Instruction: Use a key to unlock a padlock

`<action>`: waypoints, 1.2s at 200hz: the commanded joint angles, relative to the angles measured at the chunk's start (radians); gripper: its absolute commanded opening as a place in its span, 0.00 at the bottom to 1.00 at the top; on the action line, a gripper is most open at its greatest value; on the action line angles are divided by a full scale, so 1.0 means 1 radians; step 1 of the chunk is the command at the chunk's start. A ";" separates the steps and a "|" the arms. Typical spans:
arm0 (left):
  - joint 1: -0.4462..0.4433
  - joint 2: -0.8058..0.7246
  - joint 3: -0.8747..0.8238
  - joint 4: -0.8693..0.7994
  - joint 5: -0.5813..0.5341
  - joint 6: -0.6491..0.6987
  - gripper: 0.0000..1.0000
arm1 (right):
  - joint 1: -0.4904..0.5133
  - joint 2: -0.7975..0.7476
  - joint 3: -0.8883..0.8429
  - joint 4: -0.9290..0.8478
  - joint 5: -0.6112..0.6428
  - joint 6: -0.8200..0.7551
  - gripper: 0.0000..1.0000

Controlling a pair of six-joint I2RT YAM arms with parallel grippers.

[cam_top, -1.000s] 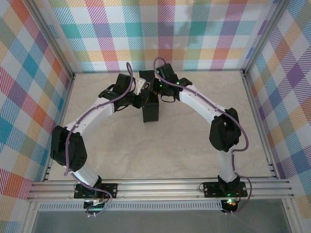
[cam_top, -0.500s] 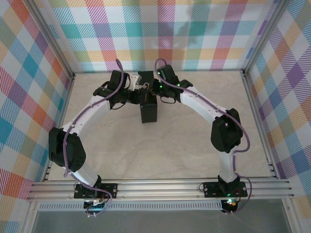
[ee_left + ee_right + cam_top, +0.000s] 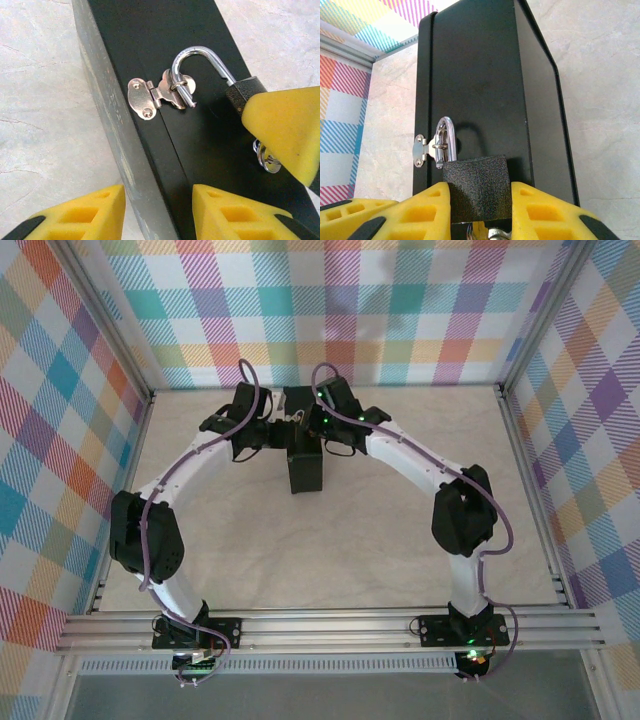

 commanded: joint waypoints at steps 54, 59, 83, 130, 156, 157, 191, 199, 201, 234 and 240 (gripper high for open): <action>-0.001 0.031 -0.058 -0.015 0.140 -0.001 0.31 | 0.039 0.058 0.081 0.096 0.081 -0.040 0.13; -0.001 0.029 -0.062 -0.017 0.142 0.000 0.31 | 0.039 0.064 0.084 0.095 0.085 -0.043 0.13; 0.000 0.009 -0.078 -0.026 0.118 0.007 0.30 | 0.029 0.078 0.064 0.084 0.091 -0.037 0.13; 0.001 -0.003 -0.092 -0.045 0.106 0.017 0.27 | -0.046 0.076 0.038 0.093 0.000 -0.072 0.13; 0.002 -0.010 -0.099 -0.045 0.103 0.020 0.27 | -0.081 0.085 0.061 0.091 -0.079 -0.108 0.13; 0.002 -0.010 -0.099 -0.045 0.103 0.020 0.27 | -0.081 0.086 0.059 0.094 -0.082 -0.108 0.13; 0.014 -0.019 -0.088 -0.048 0.110 0.010 0.28 | -0.104 0.044 0.012 0.173 -0.153 -0.084 0.13; 0.016 -0.021 -0.076 -0.055 0.113 0.012 0.28 | -0.114 0.029 0.009 0.178 -0.165 -0.077 0.13; 0.016 -0.020 -0.073 -0.057 0.114 0.013 0.29 | -0.115 0.023 0.007 0.179 -0.168 -0.075 0.13; 0.021 -0.035 -0.013 -0.072 0.116 0.010 0.38 | -0.185 -0.064 -0.043 0.156 -0.176 -0.066 0.13; 0.021 -0.039 0.002 -0.073 0.117 0.008 0.40 | -0.204 -0.082 -0.069 0.154 -0.176 -0.066 0.13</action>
